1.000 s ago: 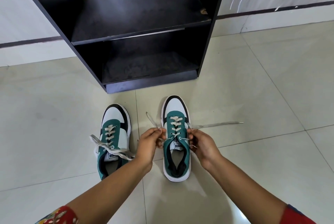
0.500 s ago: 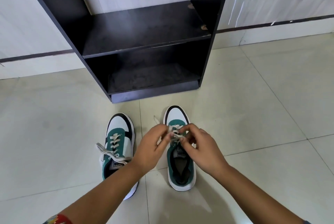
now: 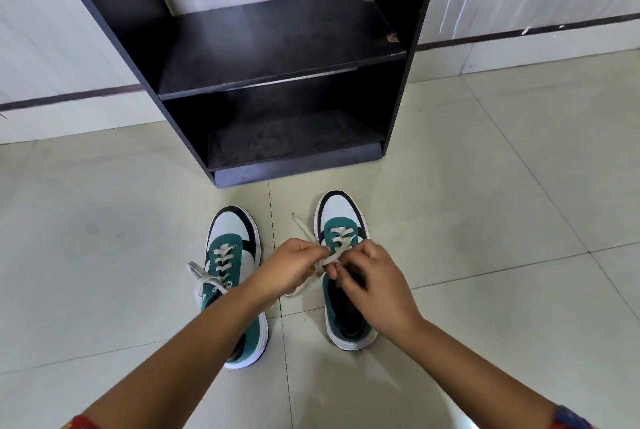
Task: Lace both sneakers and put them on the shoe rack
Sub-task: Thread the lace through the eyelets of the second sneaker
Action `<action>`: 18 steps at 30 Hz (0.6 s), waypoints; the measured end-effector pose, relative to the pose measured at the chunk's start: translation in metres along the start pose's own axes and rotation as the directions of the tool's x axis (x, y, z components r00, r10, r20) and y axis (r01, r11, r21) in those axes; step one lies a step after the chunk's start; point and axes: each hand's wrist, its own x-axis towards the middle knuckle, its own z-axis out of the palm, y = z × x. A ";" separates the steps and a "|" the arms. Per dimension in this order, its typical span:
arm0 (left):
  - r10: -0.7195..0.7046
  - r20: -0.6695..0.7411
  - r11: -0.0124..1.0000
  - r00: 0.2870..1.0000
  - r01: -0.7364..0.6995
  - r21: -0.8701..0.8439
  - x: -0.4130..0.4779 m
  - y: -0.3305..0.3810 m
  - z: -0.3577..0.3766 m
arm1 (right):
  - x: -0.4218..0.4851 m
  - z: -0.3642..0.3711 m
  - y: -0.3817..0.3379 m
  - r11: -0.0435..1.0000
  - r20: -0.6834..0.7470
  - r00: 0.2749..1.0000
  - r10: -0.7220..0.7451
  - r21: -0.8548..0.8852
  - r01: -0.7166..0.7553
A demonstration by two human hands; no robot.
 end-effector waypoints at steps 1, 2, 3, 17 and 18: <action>0.067 -0.098 0.996 0.993 -0.060 0.068 -0.001 -0.001 -0.001 | 0.003 -0.002 -0.003 0.983 0.002 0.997 0.074 0.169 -0.073; 0.152 -0.196 0.982 0.969 -0.125 0.142 -0.001 -0.003 -0.002 | 0.006 -0.007 -0.006 0.929 -0.004 0.988 0.155 0.341 -0.145; 0.237 -0.276 0.961 0.932 -0.184 0.204 -0.002 -0.004 -0.003 | 0.010 -0.013 -0.008 0.843 -0.009 0.970 0.243 0.497 -0.207; 0.613 -0.419 0.594 0.670 -0.040 0.803 0.002 -0.025 -0.032 | 0.022 -0.069 0.022 0.943 -0.310 0.905 0.291 0.252 -0.217; 0.569 -0.421 0.588 0.707 0.008 0.809 0.004 -0.027 -0.033 | 0.021 -0.070 0.027 0.971 -0.306 0.929 0.207 -0.052 -0.234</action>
